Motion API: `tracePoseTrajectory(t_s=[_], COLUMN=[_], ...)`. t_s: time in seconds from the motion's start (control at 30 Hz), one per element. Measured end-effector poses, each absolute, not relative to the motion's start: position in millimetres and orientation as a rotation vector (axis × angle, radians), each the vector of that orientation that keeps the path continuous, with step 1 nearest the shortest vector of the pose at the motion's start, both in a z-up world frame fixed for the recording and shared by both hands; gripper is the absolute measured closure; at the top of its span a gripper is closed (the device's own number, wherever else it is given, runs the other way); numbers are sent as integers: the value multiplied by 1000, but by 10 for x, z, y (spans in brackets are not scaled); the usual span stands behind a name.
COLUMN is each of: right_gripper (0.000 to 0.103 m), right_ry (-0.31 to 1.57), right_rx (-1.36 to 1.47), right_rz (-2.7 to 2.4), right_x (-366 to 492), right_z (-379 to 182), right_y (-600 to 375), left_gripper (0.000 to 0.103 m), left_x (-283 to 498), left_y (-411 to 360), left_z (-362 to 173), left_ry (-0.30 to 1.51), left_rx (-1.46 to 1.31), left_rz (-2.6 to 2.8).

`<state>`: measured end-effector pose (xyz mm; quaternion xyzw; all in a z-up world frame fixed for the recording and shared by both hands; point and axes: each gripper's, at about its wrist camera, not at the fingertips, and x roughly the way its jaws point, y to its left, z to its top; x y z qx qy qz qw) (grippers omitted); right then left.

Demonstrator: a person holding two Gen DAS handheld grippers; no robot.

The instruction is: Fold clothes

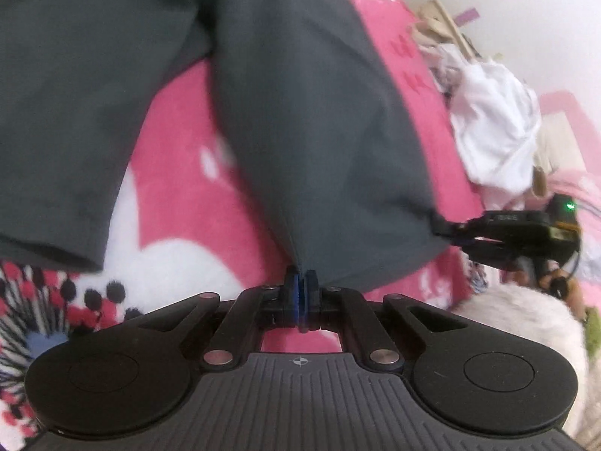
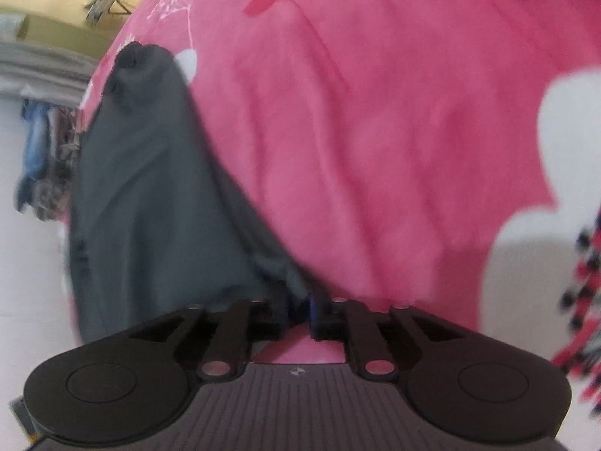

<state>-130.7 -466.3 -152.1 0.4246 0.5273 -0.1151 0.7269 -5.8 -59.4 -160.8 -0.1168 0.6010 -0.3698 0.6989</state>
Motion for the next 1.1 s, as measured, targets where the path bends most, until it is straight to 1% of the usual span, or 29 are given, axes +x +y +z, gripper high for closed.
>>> tracePoseTrajectory(t_s=[0.03,0.07,0.1,0.13,0.23,0.33,0.43,0.53,0.6,0.63,0.7,0.8,0.87,0.93,1.0,1.07,1.1], right_gripper=[73,68,61,60,60,60,60,61,65,65,63,62,62,61,60,55,51], right_ry=[1163,1164,1159,1151,1090,1026,1031,1099,1143,1145,1101,987,871,756,639,536,501], right_rx=[901,861,804,735,507,464,585,644,676,694,666,556,509,452,435,455,467], right_rz=[-264,-276,-294,-317,-383,-334,-228,-271,-322,-338,-368,-353,-288,-214,-113,0,56], right_x=[-1301,-1301,-1309,-1312,-1296,-1241,-1136,-1117,-1186,-1225,-1241,-1139,-1037,-870,-655,-408,-269], right_z=[-1484,-1411,-1307,-1199,-875,-728,-881,-1224,-1377,-1391,-1168,-642,-221,132,403,605,676], right_y=[-4667,-4672,-4666,-4656,-4572,-4455,-4368,-4410,-4498,-4534,-4526,-4414,-4279,-4056,-3822,-3634,-3538], left_gripper=[99,96,89,87,87,84,84,84,84,82,79,67,62,49,45,42,38], left_x=[-75,-92,-104,-115,-126,-67,-33,-63,-82,-85,-58,-1,65,139,230,336,399], left_y=[-588,-570,-534,-497,-376,-313,-285,-227,-138,-64,122,444,693,930,1138,1298,1389], left_z=[-1619,-1613,-1579,-1535,-1397,-1334,-1365,-1398,-1381,-1351,-1210,-936,-710,-522,-386,-306,-288], left_ry=[1330,1318,1299,1277,1216,1175,1188,1206,1206,1202,1164,1085,1017,955,899,856,841], left_rx=[-260,-255,-239,-221,-180,-180,-229,-246,-258,-268,-298,-345,-376,-398,-412,-409,-405], left_rz=[-826,-832,-845,-850,-835,-817,-799,-776,-753,-739,-711,-664,-621,-567,-500,-436,-405])
